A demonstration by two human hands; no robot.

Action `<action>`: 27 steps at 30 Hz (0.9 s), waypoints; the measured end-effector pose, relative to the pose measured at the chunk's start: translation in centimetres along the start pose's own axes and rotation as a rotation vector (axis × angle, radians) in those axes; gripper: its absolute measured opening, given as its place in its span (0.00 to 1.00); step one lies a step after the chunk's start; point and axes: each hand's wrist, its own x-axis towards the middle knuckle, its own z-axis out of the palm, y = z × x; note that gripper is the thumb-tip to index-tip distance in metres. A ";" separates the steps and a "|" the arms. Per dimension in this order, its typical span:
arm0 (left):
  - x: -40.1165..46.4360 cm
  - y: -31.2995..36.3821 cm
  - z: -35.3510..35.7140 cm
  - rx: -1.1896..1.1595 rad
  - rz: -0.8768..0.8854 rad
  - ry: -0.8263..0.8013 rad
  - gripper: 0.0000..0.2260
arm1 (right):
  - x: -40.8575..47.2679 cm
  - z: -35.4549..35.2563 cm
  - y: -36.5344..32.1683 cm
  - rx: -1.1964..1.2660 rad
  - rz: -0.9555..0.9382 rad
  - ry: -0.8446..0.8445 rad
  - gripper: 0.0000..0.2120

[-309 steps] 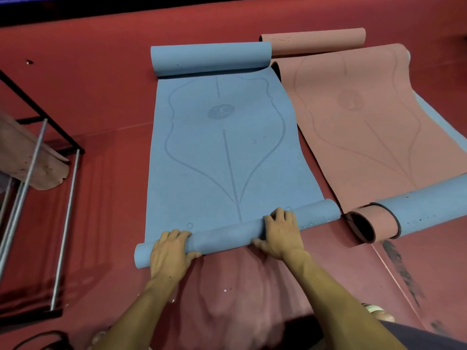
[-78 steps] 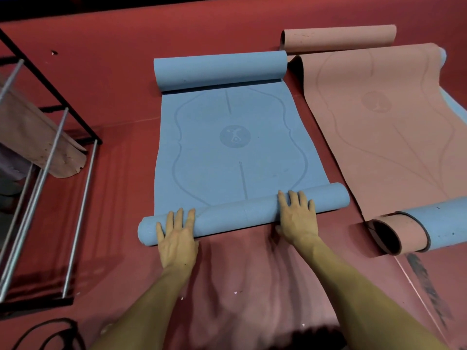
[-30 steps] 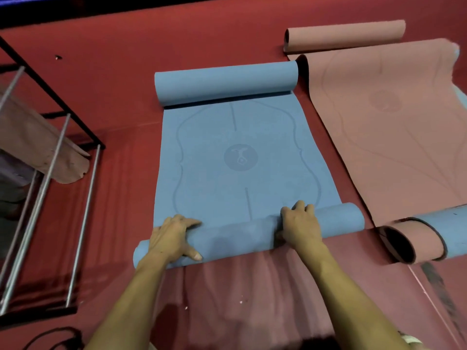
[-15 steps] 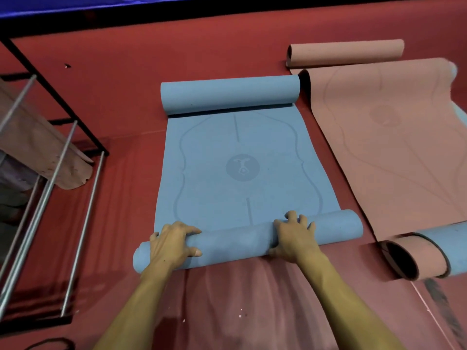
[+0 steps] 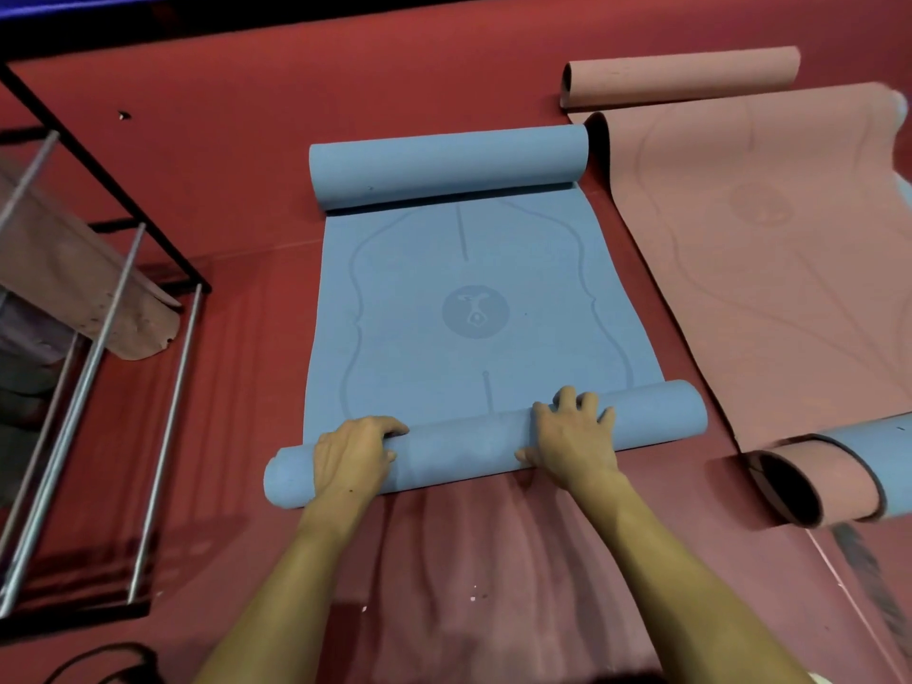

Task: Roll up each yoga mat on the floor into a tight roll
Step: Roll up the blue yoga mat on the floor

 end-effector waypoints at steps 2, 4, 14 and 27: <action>-0.1 0.6 0.1 0.029 -0.005 -0.018 0.22 | 0.0 0.1 -0.1 -0.003 -0.007 0.024 0.29; 0.0 0.9 0.1 0.058 -0.006 -0.073 0.24 | 0.1 0.2 -0.3 0.004 -0.013 0.042 0.30; -0.5 1.0 3.0 0.207 0.058 -0.047 0.41 | 0.8 0.2 -0.1 0.074 -0.016 0.073 0.25; 0.0 -0.7 3.9 0.054 0.145 0.070 0.32 | 1.4 0.9 0.0 0.082 -0.060 0.082 0.38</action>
